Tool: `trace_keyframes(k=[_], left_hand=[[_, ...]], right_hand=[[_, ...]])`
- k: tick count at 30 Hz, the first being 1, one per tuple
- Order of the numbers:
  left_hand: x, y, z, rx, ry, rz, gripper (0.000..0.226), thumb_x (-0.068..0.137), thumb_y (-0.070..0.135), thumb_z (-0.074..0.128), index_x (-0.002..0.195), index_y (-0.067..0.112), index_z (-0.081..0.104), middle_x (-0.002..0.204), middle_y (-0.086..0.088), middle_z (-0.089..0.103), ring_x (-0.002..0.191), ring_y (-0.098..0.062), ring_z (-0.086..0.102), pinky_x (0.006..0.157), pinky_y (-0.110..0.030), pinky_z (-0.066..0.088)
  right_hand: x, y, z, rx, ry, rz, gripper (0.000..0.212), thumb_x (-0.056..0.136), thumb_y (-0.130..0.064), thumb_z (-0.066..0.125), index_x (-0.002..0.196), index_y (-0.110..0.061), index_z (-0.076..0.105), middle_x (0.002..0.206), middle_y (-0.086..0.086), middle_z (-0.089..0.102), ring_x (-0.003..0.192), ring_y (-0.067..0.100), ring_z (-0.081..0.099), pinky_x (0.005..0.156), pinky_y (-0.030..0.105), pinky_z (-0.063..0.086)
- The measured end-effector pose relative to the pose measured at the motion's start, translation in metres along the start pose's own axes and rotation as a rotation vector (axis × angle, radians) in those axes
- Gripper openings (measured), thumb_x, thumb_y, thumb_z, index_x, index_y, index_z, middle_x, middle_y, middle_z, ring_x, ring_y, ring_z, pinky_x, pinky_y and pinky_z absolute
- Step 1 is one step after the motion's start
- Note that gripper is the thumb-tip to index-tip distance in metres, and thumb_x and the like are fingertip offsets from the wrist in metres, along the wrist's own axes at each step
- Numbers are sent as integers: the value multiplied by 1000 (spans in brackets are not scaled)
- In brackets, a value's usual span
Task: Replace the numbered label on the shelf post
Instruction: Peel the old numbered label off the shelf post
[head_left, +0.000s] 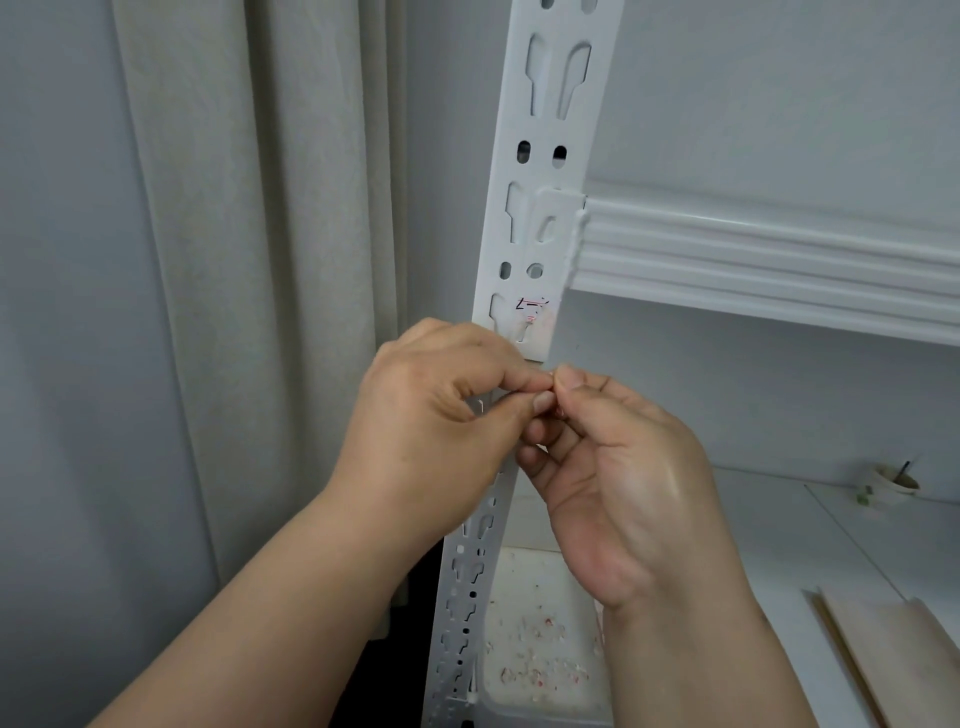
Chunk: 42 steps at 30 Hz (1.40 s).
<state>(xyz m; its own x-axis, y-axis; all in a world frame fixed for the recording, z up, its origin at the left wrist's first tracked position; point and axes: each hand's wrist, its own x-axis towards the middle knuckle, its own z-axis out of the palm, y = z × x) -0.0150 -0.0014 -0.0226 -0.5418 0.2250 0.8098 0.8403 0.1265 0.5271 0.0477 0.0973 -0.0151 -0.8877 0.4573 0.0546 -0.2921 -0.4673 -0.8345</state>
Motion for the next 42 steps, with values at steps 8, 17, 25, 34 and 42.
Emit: trace_keyframes(k=[8,17,25,34,42], left_hand=[[8,10,-4,-241,-118,-351,13,71,12,84,68,17,73,77,-1,71,81,-23,67,79,-36,57],[11,11,-5,-372,-49,-434,18,73,9,82,69,13,66,73,-17,68,67,-18,58,67,-41,53],[15,6,-2,-338,116,-393,21,82,8,73,72,23,62,69,-2,66,67,-15,59,70,-39,55],[20,10,-5,-295,120,-364,14,88,15,69,76,21,68,75,-1,71,63,-7,57,63,-25,53],[7,14,2,-554,62,-464,19,88,9,64,73,20,68,64,3,70,58,-1,61,58,-11,48]], right_hand=[[-2,-5,1,-79,30,-40,22,88,-3,59,70,-14,62,57,1,59,49,9,50,51,22,39],[3,-6,2,-158,74,-164,19,85,-5,66,70,-16,68,64,2,67,50,9,51,53,24,41],[13,-2,2,-516,265,-476,12,90,-21,62,79,-23,64,68,-6,65,55,6,58,62,27,46],[18,3,7,-427,236,-440,23,93,-27,60,72,-20,62,52,-9,55,51,10,48,59,34,43],[8,5,9,160,-6,-100,17,93,-15,55,79,-8,63,60,3,58,50,10,51,49,20,46]])
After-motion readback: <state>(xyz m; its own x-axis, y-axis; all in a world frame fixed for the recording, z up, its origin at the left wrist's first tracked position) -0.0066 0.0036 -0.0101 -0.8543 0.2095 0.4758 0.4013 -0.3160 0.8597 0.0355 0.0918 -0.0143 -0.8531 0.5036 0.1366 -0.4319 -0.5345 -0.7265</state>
